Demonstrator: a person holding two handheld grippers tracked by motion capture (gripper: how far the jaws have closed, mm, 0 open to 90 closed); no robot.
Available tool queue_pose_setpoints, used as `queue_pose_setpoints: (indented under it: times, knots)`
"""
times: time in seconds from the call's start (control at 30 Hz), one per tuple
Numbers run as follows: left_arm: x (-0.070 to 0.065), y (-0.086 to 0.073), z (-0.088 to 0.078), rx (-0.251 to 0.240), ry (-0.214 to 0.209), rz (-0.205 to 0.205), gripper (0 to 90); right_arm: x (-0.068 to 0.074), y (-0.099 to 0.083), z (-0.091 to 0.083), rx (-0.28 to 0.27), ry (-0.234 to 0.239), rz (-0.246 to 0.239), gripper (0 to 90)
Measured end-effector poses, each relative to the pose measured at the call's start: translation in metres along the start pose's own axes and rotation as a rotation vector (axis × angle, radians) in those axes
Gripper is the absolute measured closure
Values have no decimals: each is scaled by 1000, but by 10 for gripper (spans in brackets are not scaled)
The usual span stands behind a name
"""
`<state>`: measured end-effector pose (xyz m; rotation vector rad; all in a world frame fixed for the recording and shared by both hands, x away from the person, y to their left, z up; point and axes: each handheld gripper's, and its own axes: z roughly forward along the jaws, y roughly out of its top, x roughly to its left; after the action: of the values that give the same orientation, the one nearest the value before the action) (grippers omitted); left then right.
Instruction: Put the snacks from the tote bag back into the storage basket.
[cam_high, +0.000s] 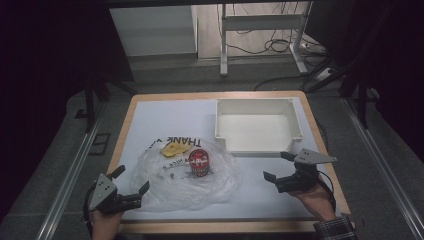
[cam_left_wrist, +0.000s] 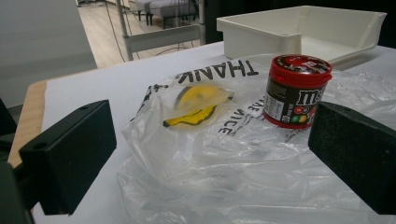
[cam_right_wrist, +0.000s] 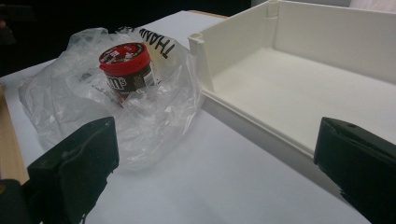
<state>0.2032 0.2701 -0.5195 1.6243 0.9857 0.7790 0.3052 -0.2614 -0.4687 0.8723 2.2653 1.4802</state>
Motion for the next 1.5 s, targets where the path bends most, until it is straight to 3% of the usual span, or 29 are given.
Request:
queue_pose_setpoints:
  times: [0.8, 1.03, 1.5]
  knots:
    - [0, 0, 0, 2, 3, 6, 8, 2, 10, 18, 64, 33, -25, 2]
    - [0, 0, 0, 1, 5, 8, 8, 8, 16, 27, 74, 56, -61, 33]
    - [0, 0, -1, -1, 8, 11, 9, 16, 23, 47, 127, 77, -77, 71]
